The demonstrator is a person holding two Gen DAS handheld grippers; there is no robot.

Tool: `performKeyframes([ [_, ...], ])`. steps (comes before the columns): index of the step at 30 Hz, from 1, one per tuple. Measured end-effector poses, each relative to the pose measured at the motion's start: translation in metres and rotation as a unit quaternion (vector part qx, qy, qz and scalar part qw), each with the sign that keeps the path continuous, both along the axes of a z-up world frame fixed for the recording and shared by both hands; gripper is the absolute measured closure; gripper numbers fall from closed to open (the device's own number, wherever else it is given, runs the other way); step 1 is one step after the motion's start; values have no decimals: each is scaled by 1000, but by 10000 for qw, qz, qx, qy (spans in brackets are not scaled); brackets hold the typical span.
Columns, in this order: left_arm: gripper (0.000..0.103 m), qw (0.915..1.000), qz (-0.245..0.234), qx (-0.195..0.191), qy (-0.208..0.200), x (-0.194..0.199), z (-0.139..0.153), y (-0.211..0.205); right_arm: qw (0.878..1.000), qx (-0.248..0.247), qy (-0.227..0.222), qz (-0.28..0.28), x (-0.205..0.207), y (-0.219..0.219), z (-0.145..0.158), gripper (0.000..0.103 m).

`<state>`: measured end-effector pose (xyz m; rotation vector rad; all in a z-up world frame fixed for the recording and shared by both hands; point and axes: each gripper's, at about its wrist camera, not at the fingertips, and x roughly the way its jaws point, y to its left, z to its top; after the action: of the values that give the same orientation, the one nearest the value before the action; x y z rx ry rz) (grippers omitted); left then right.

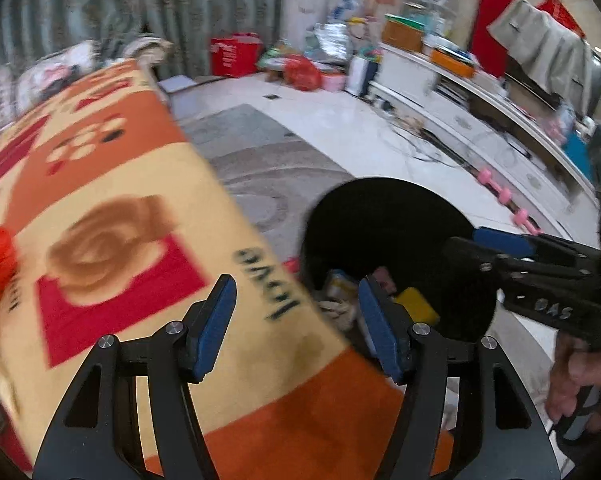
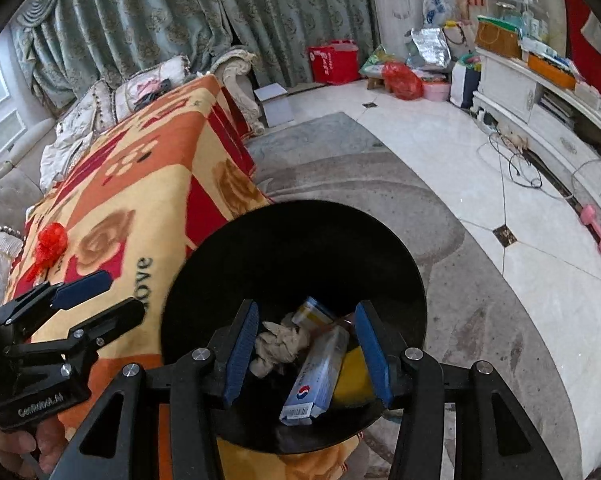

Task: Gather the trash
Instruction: 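Open left tool over the bin while right tool releases the medicine box into it, then move left tool to the green cracker packet while right tool moves to the red plastic bag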

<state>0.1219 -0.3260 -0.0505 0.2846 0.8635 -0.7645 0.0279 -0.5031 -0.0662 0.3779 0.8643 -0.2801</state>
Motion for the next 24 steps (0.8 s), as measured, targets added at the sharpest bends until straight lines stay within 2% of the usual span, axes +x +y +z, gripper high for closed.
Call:
performKeyframes([
  [5,40,9944,900,373,-409,-4,16,47,9995,-82,-186,249,1,33,22,55],
  [9,40,9890,1329,380,-520,-11,25,83,9976,-178,-267,608,5,74,36,55],
  [20,40,9800,1906,210,-538,-15,34,171,9902,-434,-232,1308,22,173,52,54],
  [24,40,9736,2182,353,-571,-21,18,215,9865,-491,-176,1554,30,203,48,51],
])
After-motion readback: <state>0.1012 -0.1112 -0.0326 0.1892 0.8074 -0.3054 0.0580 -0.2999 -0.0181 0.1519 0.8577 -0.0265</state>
